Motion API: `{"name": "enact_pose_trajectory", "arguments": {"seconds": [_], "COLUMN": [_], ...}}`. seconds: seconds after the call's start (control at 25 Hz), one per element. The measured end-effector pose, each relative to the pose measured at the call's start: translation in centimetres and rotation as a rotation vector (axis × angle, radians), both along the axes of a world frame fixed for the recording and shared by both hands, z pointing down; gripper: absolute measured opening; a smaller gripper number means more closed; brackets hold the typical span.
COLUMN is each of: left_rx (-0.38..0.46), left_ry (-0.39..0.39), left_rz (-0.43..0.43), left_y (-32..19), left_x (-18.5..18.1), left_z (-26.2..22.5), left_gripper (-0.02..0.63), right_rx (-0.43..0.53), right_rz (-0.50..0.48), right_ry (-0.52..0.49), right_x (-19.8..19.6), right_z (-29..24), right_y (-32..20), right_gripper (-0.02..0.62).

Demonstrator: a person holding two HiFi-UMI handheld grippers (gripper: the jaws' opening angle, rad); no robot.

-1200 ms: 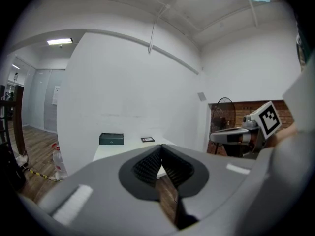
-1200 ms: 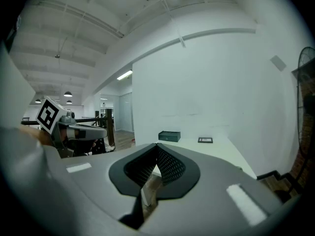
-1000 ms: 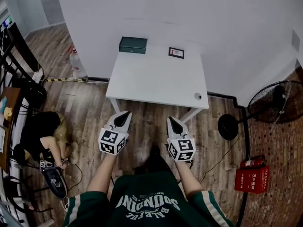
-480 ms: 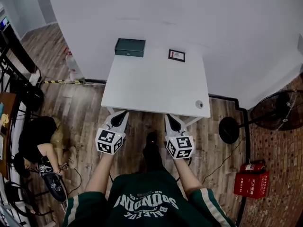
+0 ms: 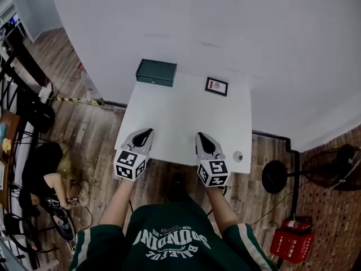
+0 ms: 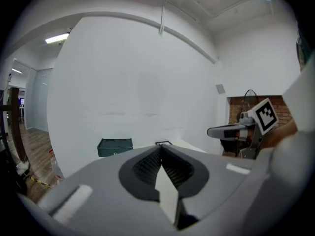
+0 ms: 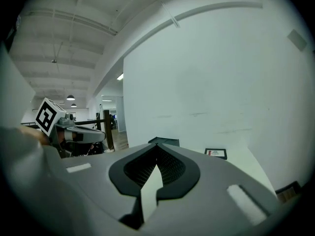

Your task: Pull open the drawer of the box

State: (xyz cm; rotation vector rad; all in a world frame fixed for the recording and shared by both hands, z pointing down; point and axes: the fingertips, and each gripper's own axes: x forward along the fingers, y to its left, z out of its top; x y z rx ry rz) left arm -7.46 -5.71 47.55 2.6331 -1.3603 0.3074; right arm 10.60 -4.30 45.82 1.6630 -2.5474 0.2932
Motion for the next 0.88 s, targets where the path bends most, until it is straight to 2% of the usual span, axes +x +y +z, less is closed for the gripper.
{"name": "enact_pose_trajectory", "arguments": {"seconds": [0.32, 0.88], "left_rx": [0.003, 0.003], "left_ry": [-0.014, 0.015], "left_rz": [-0.075, -0.13], "left_y": [-7.0, -13.8], "left_x": [0.1, -0.9], "left_z": [-1.2, -0.8], "left_gripper": [0.052, 0.052], "right_rx": [-0.007, -0.012], "right_rz": [-0.068, -0.124], "right_ry": [-0.013, -0.018], "right_x": [0.8, -0.8], "right_z": [-0.6, -0.3], "right_y": [-8.4, -15.3], "right_gripper": [0.002, 0.002]}}
